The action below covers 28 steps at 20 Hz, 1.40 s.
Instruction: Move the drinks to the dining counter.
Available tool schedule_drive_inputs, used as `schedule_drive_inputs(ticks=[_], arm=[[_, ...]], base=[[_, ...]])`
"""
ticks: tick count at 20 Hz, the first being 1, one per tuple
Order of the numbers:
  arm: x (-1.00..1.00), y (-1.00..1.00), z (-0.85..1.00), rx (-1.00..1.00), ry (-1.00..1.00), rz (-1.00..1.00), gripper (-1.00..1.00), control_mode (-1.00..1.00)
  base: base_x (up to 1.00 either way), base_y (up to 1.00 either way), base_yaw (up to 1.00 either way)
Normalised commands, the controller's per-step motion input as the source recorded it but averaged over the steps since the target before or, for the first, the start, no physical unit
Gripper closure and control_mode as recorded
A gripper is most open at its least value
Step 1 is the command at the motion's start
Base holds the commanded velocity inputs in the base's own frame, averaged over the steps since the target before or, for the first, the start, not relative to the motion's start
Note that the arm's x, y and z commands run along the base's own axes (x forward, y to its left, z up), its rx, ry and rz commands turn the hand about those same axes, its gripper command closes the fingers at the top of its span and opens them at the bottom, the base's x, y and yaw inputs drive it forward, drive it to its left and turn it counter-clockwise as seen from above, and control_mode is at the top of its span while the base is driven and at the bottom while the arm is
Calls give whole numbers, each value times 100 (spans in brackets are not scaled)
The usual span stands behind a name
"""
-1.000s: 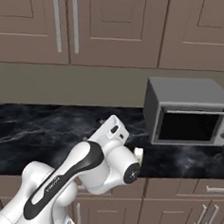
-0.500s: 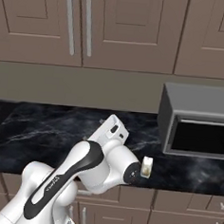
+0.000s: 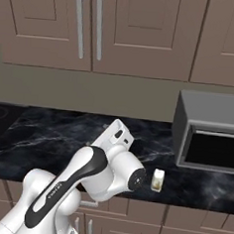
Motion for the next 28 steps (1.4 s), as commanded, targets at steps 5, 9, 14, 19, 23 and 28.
schedule_drive_inputs(ticks=[5, 9, 14, 19, 23, 28], arm=[[0, 0, 0, 0, 0, 0, -100, 100], [0, 0, 0, 0, 0, 0, -100, 100], [0, 0, 0, 0, 0, 0, -100, 100], [0, 0, 0, 0, 0, 0, -100, -100], [0, 0, 0, 0, 11, -9, -100, -100], [0, -1, 0, -1, 22, -26, -100, -100]], base=[[0, 0, 6], [1, 0, 3], [0, 0, 0], [0, 0, 0], [0, 0, 0], [0, 0, 0]])
